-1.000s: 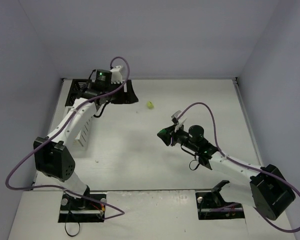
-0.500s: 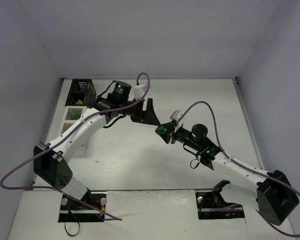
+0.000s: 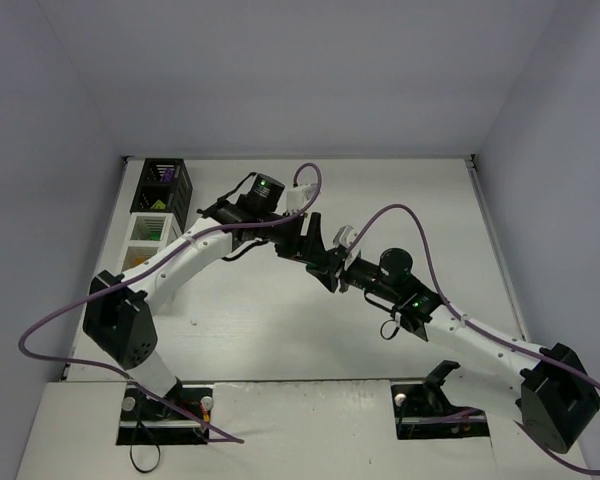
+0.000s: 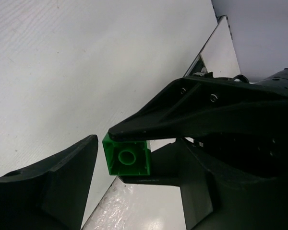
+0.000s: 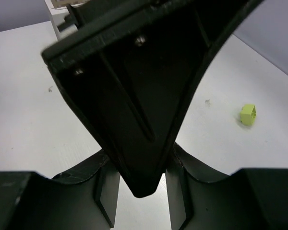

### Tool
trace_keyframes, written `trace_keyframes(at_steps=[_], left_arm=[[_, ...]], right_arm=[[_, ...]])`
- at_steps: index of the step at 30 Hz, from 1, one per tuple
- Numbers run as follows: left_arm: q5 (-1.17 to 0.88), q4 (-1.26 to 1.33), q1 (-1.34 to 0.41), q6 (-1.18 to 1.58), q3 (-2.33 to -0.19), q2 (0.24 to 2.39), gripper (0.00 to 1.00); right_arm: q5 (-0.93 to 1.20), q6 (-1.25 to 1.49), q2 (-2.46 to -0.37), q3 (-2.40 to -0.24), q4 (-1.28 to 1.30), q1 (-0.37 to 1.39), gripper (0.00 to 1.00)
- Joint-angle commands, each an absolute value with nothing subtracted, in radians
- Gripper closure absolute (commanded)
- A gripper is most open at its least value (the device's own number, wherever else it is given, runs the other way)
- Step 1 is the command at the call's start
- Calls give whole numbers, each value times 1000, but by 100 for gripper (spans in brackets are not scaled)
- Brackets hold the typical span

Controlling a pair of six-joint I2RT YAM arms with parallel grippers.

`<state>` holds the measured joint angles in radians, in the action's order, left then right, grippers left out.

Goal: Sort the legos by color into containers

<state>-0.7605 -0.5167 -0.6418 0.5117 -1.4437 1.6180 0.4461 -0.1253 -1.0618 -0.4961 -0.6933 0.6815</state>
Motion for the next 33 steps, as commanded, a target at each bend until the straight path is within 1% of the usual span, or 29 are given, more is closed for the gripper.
trace_keyframes(at_steps=[1,5,6,7,8,10,11,12,14,15,16,18,19,20,21,22,24,25,27,28,30,31,33], left_arm=[[-753,-502,-649,505,-1502,1620,41],[-733,-548,-649,492,-1506,1641,42],[-742,-529,-649,497,-1500,1641,45],[-750,-520,-649,506,-1496,1640,54],[-756,-517,-649,506,-1491,1638,60],[-755,-520,-649,502,-1491,1635,79],[-756,-522,-649,500,-1490,1632,86],[-764,-519,-649,499,-1488,1631,87],[-762,-511,-649,495,-1483,1620,94],[-752,-514,-649,494,-1482,1617,97],[-740,-518,-647,482,-1483,1606,98],[-691,-549,-637,469,-1493,1591,98],[-677,-557,-629,456,-1493,1585,98],[-664,-577,-617,450,-1493,1579,98],[-623,-592,-589,437,-1494,1563,98],[-597,-606,-569,428,-1497,1554,98],[-537,-653,-508,405,-1497,1527,98],[-466,-667,-483,397,-1499,1516,98],[-376,-718,-430,382,-1503,1488,98],[-274,-733,-378,380,-1506,1477,98],[-184,-761,-329,374,-1511,1454,98],[-104,-775,-281,374,-1517,1450,98],[-40,-779,-233,371,-1520,1440,98]], right_arm=[[453,-146,-1023,-552,-758,687,99],[446,-147,-1025,-551,-761,687,99],[446,-147,-1028,-549,-762,687,99],[446,-147,-1031,-548,-765,687,99],[443,-147,-1032,-545,-767,687,99],[439,-147,-1031,-537,-776,687,99],[437,-144,-1031,-535,-778,687,96],[434,-144,-1032,-534,-779,687,94],[431,-143,-1034,-534,-778,687,81],[430,-141,-1034,-534,-775,687,70],[417,-138,-1037,-538,-763,686,46],[405,-132,-1037,-538,-747,687,29],[387,-127,-1038,-538,-742,687,18],[387,-117,-1043,-535,-739,686,18],[367,-112,-1046,-535,-736,686,10],[359,-109,-1049,-532,-735,686,4],[324,-94,-1065,-529,-738,686,2],[312,-89,-1071,-526,-741,686,2],[272,-71,-1089,-515,-758,684,2],[256,-64,-1097,-511,-764,684,1],[218,-54,-1121,-508,-769,684,2],[207,-42,-1129,-511,-764,684,2],[199,-32,-1147,-512,-759,683,2]])
